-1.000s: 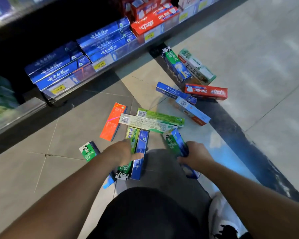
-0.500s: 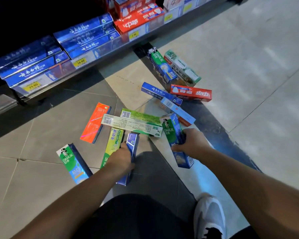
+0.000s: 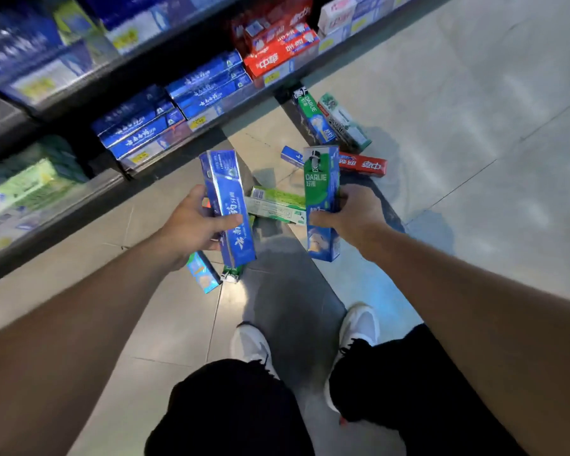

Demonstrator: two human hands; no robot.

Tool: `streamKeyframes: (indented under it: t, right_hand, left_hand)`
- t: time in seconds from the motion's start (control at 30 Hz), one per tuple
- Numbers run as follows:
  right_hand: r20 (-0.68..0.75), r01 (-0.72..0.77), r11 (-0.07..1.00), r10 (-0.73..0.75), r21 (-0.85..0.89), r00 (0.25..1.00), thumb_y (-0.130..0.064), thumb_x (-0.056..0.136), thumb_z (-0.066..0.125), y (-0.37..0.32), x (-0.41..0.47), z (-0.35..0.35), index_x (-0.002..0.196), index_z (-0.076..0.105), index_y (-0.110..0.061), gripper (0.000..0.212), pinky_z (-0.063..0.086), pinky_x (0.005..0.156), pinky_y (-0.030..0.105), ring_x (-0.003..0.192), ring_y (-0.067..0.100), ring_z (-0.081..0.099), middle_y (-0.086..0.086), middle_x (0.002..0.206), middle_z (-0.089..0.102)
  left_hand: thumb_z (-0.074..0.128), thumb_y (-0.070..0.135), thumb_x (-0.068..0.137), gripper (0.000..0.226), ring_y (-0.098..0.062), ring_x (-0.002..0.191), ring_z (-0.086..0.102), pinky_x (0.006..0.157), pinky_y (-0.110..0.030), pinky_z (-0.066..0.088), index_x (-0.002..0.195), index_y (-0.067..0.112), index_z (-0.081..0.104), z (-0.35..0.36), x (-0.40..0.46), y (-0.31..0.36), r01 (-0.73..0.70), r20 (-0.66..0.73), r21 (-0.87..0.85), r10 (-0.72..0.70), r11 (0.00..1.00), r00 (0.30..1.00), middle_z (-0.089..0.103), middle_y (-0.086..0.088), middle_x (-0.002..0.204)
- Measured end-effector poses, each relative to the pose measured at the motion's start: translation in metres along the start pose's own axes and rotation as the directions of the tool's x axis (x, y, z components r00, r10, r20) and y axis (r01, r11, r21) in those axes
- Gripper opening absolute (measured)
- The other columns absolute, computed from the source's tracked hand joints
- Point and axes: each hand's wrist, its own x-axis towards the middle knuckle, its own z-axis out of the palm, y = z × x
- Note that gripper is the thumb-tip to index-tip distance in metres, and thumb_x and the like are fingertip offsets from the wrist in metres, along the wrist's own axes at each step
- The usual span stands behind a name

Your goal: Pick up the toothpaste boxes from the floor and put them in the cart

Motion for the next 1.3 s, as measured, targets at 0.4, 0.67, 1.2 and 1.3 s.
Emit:
streamKeyframes:
  t: [0.4, 0.67, 1.2, 1.3]
  right_hand:
    - [0.005, 0.003, 0.989, -0.004, 0.146, 1.0, -0.017, 0.064, 0.091, -0.209, -0.232, -0.245, 0.083, 0.071, -0.014, 0.028, 0.053, 0.062, 0.038, 0.062, 0.014, 0.06, 0.01, 0.075, 0.069]
    - [-0.141, 0.016, 0.95, 0.029, 0.31, 0.99, -0.035, 0.047, 0.091, -0.247, -0.318, -0.388, 0.087, 0.072, -0.006, 0.053, 0.058, 0.07, 0.059, 0.083, 0.037, 0.073, 0.02, 0.087, 0.073]
    - [-0.304, 0.062, 0.892, 0.087, 0.448, 0.949, -0.018, 0.062, 0.091, -0.127, -0.323, -0.67, 0.084, 0.068, -0.002, 0.035, 0.059, 0.072, 0.057, 0.082, 0.034, 0.074, 0.019, 0.088, 0.073]
    - [-0.325, 0.056, 0.906, 0.092, 0.419, 0.941, -0.018, 0.062, 0.091, -0.105, -0.315, -0.716, 0.079, 0.068, -0.005, 0.03, 0.059, 0.071, 0.055, 0.081, 0.033, 0.073, 0.013, 0.081, 0.073]
  left_hand:
    - [0.083, 0.042, 0.062, 0.059, -0.023, 0.091, 0.07, 0.08, -0.048, 0.058, 0.112, 0.035, 0.053, -0.05, -0.282, 0.271, -0.161, 0.087, 0.436, 0.137, 0.885, 0.987, 0.072, 0.006, 0.091]
    - [0.082, 0.029, 0.078, 0.052, -0.014, 0.077, 0.059, 0.057, -0.02, 0.039, 0.117, 0.025, 0.048, 0.011, -0.357, 0.422, -0.384, 0.26, 0.651, 0.283, 0.655, 0.923, 0.063, 0.005, 0.091]
    - [0.079, 0.031, 0.082, 0.053, -0.002, 0.071, 0.058, 0.049, -0.011, 0.038, 0.123, 0.022, 0.046, 0.306, -0.364, 0.621, -0.587, 0.473, 0.701, 0.352, 0.404, 0.807, 0.064, 0.009, 0.095]
    - [0.08, 0.03, 0.081, 0.051, -0.01, 0.076, 0.062, 0.048, -0.018, 0.047, 0.12, 0.019, 0.049, 0.356, -0.357, 0.646, -0.581, 0.454, 0.703, 0.369, 0.41, 0.811, 0.065, 0.005, 0.1]
